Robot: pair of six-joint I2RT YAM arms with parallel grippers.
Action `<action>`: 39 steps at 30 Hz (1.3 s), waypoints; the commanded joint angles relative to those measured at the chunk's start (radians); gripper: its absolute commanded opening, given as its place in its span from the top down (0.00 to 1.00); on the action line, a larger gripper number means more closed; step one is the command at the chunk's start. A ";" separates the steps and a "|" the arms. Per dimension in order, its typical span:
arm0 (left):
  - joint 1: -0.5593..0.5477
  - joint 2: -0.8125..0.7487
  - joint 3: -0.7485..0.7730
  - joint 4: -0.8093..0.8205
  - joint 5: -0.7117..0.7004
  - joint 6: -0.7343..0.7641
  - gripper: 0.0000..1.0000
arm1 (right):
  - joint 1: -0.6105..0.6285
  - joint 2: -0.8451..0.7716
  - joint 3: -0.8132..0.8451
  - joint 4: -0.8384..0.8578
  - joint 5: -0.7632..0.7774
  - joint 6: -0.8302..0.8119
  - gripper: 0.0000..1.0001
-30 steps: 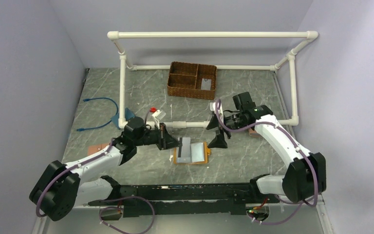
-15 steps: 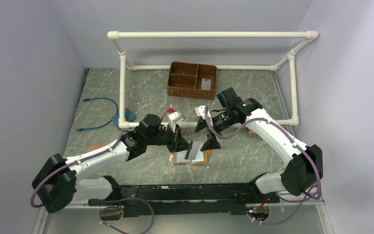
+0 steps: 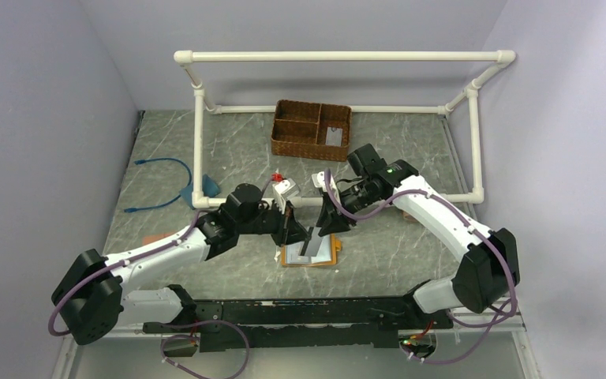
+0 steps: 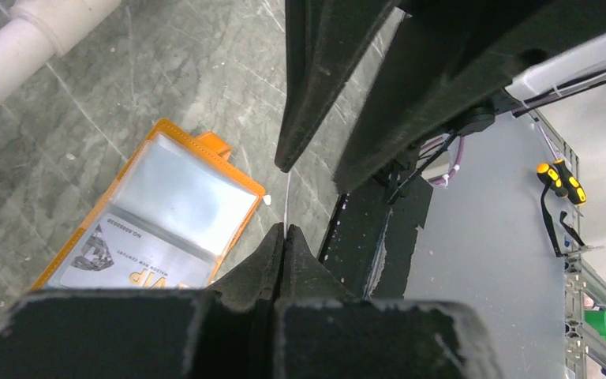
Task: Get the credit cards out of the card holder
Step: Place the credit card in the storage box.
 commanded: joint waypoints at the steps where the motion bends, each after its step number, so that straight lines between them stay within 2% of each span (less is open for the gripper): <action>1: -0.006 -0.006 0.038 0.028 -0.007 0.029 1.00 | 0.009 0.017 -0.005 0.023 -0.044 -0.006 0.74; 6: -0.006 -0.019 0.030 0.037 -0.013 0.031 1.00 | 0.023 0.050 0.018 -0.041 -0.061 -0.062 0.98; 7: -0.006 -0.018 0.029 0.036 -0.014 0.031 1.00 | 0.025 0.056 0.024 -0.053 -0.064 -0.071 1.00; 9: -0.006 -0.020 0.025 0.041 -0.017 0.027 1.00 | 0.024 0.058 0.037 -0.073 -0.052 -0.072 1.00; 11: -0.006 -0.027 0.016 0.053 -0.021 0.019 0.96 | 0.025 0.063 0.055 -0.099 -0.045 -0.079 1.00; 18: -0.006 -0.078 -0.009 0.063 -0.067 -0.027 0.70 | 0.023 0.064 0.080 -0.141 -0.049 -0.109 1.00; 28: -0.005 -0.112 -0.031 0.031 -0.119 -0.049 0.62 | 0.009 0.074 0.083 -0.140 -0.057 -0.106 1.00; 31: -0.001 -0.181 -0.063 -0.019 -0.210 -0.055 0.46 | -0.027 0.083 0.096 -0.149 -0.059 -0.106 1.00; 36: 0.001 -0.359 -0.160 -0.077 -0.382 -0.114 0.03 | -0.133 0.105 0.191 -0.202 -0.050 -0.117 1.00; 39: 0.005 -0.448 -0.216 -0.113 -0.433 -0.159 0.01 | -0.197 0.148 0.300 -0.261 -0.026 -0.125 1.00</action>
